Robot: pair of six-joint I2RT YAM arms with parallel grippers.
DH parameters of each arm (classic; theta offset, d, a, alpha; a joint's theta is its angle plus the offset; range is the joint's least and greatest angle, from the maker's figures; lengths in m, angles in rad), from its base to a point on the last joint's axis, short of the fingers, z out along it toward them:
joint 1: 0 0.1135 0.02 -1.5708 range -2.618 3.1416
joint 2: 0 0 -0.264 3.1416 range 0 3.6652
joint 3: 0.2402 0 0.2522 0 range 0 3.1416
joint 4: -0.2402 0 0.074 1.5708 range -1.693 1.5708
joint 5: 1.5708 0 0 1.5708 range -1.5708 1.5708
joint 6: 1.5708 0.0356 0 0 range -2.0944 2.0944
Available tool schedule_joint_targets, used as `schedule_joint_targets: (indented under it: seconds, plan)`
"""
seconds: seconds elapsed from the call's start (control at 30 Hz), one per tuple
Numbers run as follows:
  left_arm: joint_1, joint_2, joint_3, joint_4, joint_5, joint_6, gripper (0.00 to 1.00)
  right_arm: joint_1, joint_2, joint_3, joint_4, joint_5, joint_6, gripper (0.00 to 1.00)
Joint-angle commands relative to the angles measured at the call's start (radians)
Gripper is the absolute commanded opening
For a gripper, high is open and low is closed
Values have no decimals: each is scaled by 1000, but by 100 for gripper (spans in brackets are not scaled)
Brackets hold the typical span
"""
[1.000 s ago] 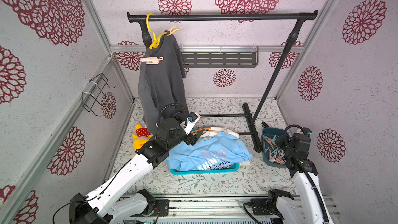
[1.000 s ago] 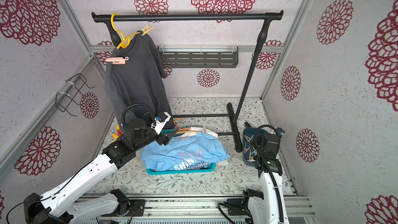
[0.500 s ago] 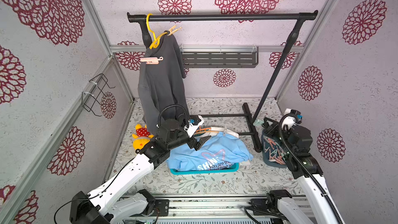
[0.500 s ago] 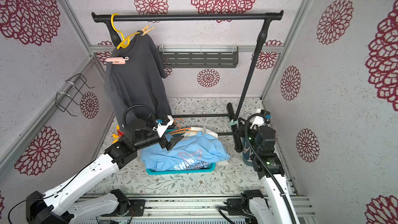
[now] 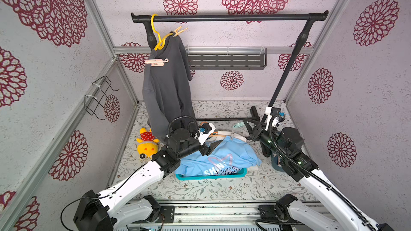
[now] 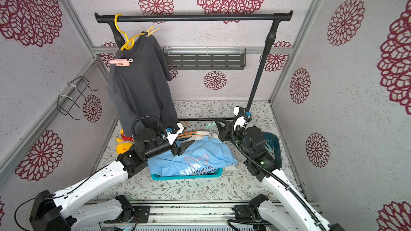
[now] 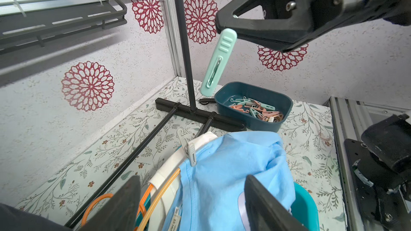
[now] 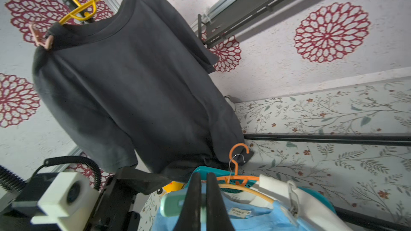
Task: Use clothespins to secure the t-shirt on both sides of the hanger
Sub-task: Pick up the clothespin from the storage box.
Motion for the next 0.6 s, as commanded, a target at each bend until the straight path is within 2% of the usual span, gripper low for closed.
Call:
schedule_joint_targets:
  seconds: [0.0,0.17,0.27,0.57]
  plan:
    - [-16,-10,-14,112,-20,34,69,52,1,25,87,35,31,0]
    - [-24,-7,-40,198,-6,85,64,138,44,28,129,42,43,0]
    - [-26,-14,-67,246,1,143,59,170,54,29,156,49,37,0]
    - [-26,-34,-81,268,21,184,42,225,79,33,177,58,41,0]
